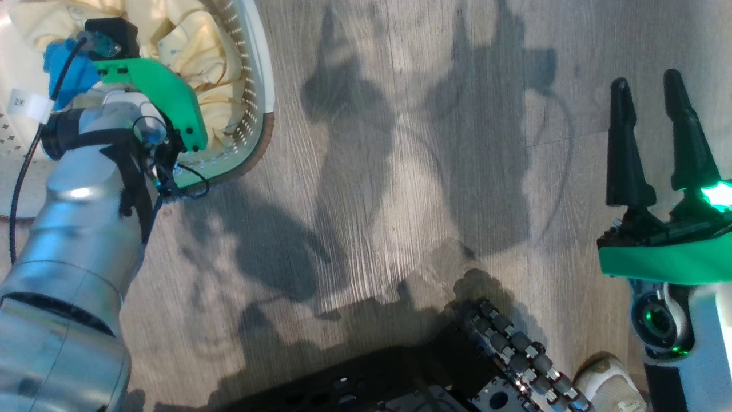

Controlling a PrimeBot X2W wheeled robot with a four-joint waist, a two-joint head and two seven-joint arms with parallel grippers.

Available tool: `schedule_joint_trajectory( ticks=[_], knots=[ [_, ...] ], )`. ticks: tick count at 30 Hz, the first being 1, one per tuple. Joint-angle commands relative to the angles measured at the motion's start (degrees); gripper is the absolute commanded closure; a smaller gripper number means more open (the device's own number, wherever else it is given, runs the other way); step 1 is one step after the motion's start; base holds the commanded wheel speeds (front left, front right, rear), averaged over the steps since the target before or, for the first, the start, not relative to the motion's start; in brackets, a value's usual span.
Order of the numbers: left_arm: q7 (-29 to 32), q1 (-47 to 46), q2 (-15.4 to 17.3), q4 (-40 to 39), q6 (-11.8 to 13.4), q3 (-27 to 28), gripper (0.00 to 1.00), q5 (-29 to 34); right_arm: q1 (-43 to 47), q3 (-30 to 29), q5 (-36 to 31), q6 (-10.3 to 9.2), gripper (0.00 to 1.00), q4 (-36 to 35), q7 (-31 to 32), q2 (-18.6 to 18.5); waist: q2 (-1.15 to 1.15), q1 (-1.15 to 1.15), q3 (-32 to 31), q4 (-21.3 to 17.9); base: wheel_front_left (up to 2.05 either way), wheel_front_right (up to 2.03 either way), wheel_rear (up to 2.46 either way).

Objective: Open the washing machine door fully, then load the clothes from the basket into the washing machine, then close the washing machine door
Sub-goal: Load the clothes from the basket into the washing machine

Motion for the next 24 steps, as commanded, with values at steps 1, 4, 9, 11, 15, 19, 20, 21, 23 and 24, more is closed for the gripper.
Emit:
schedule_joint_trajectory(
  ticks=[1, 4, 9, 11, 15, 19, 20, 21, 23, 24],
  knots=[
    [-0.45, 1.46, 1.49, -0.56, 0.04, 0.24, 1.0, -0.45, 1.44, 0.33, 0.42, 0.25, 0.0, -1.55, -0.38, -0.59, 0.0, 0.0, -0.24, 0.29, 0.0, 0.0, 0.0],
    [-1.84, 1.51, 1.14, -0.36, 0.04, -0.36, 1.0, -0.51, 1.38, -0.09, 0.17, 0.25, 0.0, -1.5, -0.38, -0.59, 0.0, 0.0, -0.78, 1.03, 0.0, 0.0, 0.0],
    [-6.26, 1.29, 0.31, -0.16, 0.07, -1.21, 1.0, 0.0, 1.19, -0.84, -0.53, 0.25, 0.0, -1.37, -0.38, -0.59, 0.0, 0.0, -2.11, 2.73, 0.0, 0.0, 0.0],
    [-7.33, 1.32, -0.03, -0.06, 0.16, -1.4, 1.0, 0.21, 1.17, -1.04, -0.75, 0.25, 0.0, -1.31, -0.38, -0.59, 0.0, 0.0, -2.49, 3.16, 0.0, 0.0, 0.0],
    [-12.32, 1.68, -1.38, 0.16, 0.89, -1.88, 1.0, 0.87, 1.23, -1.83, -1.91, 0.25, 0.0, -1.04, -0.38, -0.59, 0.0, 0.0, -4.33, 4.88, 0.0, 0.0, 0.0],
    [-17.23, 2.31, -2.55, 0.26, 1.88, -2.62, 1.0, 1.8, 1.46, -2.83, -3.21, 0.25, 0.0, -0.6, -0.38, -0.59, 0.0, 0.0, -6.75, 6.71, 0.0, 0.0, 0.0],
    [-18.41, 2.52, -2.85, 0.25, 2.25, -2.77, 1.0, 2.01, 1.53, -3.04, -3.51, 0.25, 0.0, -0.54, -0.38, -0.59, 0.0, 0.0, -7.46, 7.18, 0.0, 0.0, 0.0],
    [-19.3, 2.82, -3.22, 0.23, 2.46, -2.77, 1.0, 2.01, 1.68, -3.26, -3.83, 0.25, 0.0, -0.4, -0.38, -0.59, 0.0, 0.0, -8.21, 7.64, 0.0, 0.0, 0.0],
    [-20.95, 3.36, -3.7, -0.11, 3.1, -2.8, 1.0, 2.24, 2.0, -3.74, -4.5, 0.25, 0.0, -0.1, -0.38, -0.59, 0.0, 0.0, -9.69, 8.56, 0.0, 0.0, 0.0],
    [-21.53, 3.76, -3.95, -0.39, 3.25, -2.68, 1.0, 2.2, 2.15, -3.96, -4.86, 0.25, 0.0, 0.02, -0.38, -0.59, 0.0, 0.0, -10.48, 8.98, 0.0, 0.0, 0.0]
  ],
)
